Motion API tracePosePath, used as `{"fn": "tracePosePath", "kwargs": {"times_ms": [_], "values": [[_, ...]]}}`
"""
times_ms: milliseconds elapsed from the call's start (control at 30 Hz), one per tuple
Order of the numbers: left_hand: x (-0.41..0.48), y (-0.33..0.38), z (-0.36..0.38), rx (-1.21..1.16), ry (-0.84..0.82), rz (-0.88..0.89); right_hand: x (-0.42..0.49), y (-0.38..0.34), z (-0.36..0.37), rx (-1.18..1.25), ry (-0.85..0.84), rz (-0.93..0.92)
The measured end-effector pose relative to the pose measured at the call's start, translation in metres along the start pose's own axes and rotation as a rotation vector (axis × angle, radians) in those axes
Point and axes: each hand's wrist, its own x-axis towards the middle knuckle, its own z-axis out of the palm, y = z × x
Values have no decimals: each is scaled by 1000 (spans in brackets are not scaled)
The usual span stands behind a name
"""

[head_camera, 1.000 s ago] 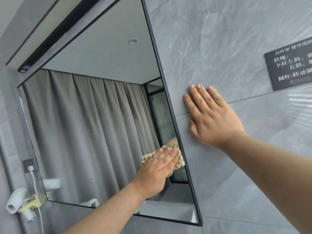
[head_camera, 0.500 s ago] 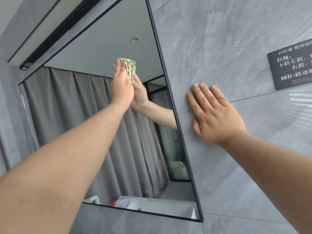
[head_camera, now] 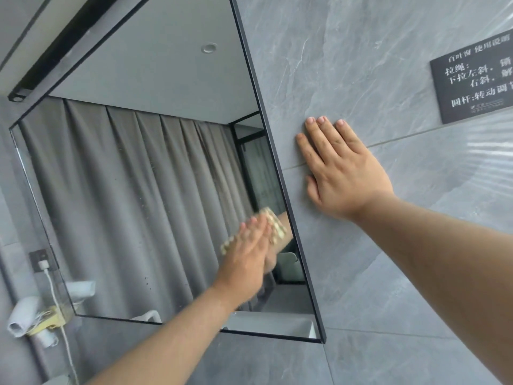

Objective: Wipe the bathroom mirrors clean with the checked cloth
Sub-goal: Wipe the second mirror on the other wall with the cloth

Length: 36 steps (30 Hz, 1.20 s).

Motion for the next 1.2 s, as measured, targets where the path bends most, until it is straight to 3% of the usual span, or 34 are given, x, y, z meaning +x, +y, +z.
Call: {"fn": "tracePosePath", "kwargs": {"times_ms": [133,400,667,800,900,1067,1200], "values": [[-73,30,34,71,-90,389,0,0,0,-4,-2,2],[-65,13,25,68,-162,502,0,-1,1,-8,5,4],[54,-42,-21,29,48,121,-1,0,1,-18,19,2],[104,-45,-51,52,325,-156,-1,-1,0,-10,19,6],[108,-41,-55,55,377,-152,0,0,-1,-6,14,5],[75,-16,-40,-72,322,-124,-1,0,-1,-8,11,0],[20,18,-13,-136,237,29,0,1,-1,-1,-2,1]]}}
